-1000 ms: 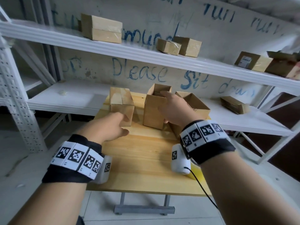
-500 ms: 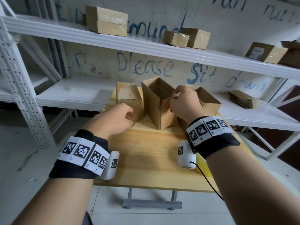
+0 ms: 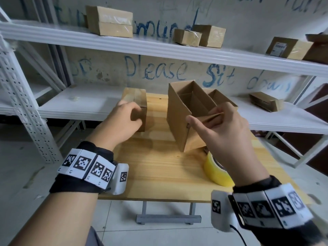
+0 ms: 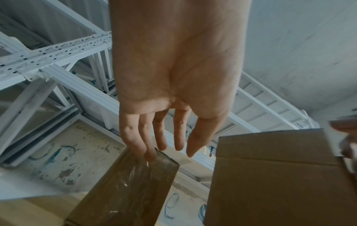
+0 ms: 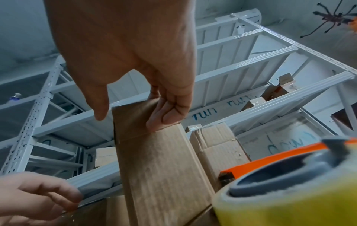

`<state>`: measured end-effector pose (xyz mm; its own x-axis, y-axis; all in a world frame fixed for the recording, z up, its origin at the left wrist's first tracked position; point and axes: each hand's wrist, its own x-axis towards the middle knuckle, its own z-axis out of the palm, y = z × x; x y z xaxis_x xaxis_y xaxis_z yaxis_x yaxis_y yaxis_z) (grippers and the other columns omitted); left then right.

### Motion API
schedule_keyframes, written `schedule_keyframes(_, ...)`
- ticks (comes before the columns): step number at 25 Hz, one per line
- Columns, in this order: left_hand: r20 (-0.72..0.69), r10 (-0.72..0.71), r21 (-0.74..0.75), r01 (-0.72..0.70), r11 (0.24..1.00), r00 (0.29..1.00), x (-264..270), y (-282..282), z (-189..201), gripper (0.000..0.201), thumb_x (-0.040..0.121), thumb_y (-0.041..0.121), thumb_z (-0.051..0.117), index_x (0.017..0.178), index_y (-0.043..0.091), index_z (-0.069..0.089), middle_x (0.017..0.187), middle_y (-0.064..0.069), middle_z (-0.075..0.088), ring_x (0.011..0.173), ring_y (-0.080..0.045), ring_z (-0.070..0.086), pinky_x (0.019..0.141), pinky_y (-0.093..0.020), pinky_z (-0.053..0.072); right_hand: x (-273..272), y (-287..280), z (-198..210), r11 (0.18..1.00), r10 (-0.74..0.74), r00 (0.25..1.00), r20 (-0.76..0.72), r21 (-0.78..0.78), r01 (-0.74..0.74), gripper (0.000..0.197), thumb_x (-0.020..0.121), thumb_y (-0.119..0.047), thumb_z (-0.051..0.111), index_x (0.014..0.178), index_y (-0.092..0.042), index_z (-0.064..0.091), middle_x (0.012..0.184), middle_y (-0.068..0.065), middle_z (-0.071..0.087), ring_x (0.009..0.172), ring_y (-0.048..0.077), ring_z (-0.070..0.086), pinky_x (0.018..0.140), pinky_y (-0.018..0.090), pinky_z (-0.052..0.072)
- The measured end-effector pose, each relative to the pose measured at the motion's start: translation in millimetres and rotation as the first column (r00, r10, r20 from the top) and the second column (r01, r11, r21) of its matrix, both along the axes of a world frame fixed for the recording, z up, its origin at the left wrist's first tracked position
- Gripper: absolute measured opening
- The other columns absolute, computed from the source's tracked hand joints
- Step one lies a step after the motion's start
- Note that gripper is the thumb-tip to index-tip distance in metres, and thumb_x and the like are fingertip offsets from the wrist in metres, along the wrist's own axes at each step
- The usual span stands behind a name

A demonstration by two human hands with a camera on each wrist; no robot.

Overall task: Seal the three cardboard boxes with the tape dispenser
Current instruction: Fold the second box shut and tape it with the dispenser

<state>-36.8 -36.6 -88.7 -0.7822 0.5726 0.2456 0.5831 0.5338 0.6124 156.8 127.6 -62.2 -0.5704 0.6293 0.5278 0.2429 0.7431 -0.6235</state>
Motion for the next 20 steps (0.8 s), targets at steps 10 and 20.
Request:
schedule_keyframes(10, 0.256, -0.348, 0.232, 0.292, 0.928, 0.902, 13, -7, -4, 0.092, 0.079, 0.020, 0.083, 0.151, 0.049, 0.033, 0.164, 0.014, 0.028, 0.153, -0.019, 0.024, 0.122, -0.045, 0.024, 19, 10, -25, 0.968, 0.250, 0.968, 0.038, 0.017, -0.251, 0.035, 0.076, -0.048, 0.076, 0.097, -0.030, 0.054, 0.070, -0.008, 0.059, 0.065, 0.008, 0.058, 0.057, 0.021, 0.046)
schedule_keyframes(20, 0.167, -0.363, 0.350, 0.289, 0.891, 0.917, 30, -17, -6, 0.081, 0.052, 0.056, 0.088, 0.127, 0.045, 0.059, 0.125, 0.020, 0.063, 0.102, -0.010, 0.069, 0.097, -0.045, 0.056, 23, 23, -42, 0.974, 0.224, 0.973, 0.062, 0.013, -0.226, 0.057, 0.086, -0.047, 0.063, 0.135, -0.022, 0.045, 0.095, -0.004, 0.060, 0.087, 0.010, 0.058, 0.076, 0.023, 0.047)
